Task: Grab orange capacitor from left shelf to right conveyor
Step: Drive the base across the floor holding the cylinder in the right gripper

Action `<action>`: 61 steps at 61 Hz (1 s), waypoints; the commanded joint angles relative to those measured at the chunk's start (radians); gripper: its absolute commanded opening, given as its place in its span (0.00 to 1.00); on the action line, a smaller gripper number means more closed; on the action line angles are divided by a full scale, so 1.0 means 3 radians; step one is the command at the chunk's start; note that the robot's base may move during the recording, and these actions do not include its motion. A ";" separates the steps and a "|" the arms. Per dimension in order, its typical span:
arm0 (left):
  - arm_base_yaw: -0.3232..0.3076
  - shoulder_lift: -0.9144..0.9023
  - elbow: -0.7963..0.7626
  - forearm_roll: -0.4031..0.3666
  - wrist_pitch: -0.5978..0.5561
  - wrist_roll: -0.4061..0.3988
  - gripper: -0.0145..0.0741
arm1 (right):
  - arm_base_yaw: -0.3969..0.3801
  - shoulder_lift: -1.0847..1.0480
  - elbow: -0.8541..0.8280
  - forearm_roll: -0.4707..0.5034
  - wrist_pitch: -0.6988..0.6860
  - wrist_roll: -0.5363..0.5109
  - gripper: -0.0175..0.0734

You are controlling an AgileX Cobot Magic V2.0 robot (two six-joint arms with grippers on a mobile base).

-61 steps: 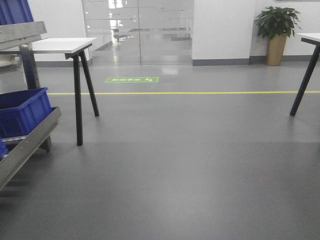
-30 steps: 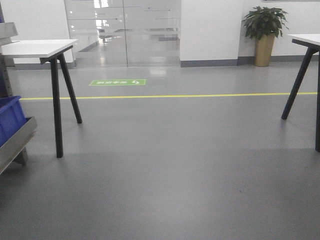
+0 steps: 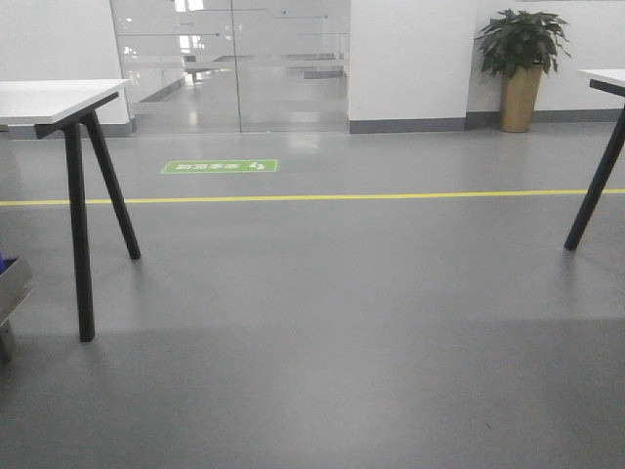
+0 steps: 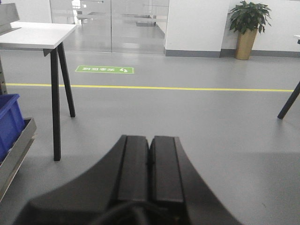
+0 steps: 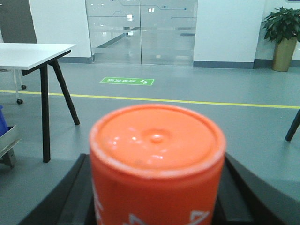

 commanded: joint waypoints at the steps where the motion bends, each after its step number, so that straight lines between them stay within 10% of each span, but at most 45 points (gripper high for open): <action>1: 0.0000 -0.0039 -0.0013 -0.0006 -0.0302 -0.0005 0.02 | -0.0021 0.0032 -0.0095 -0.0001 -0.0334 -0.0011 0.29; 61: 0.0000 -0.0039 -0.0013 -0.0006 -0.0302 -0.0005 0.02 | -0.0021 0.0032 -0.0095 -0.0001 -0.0334 -0.0011 0.29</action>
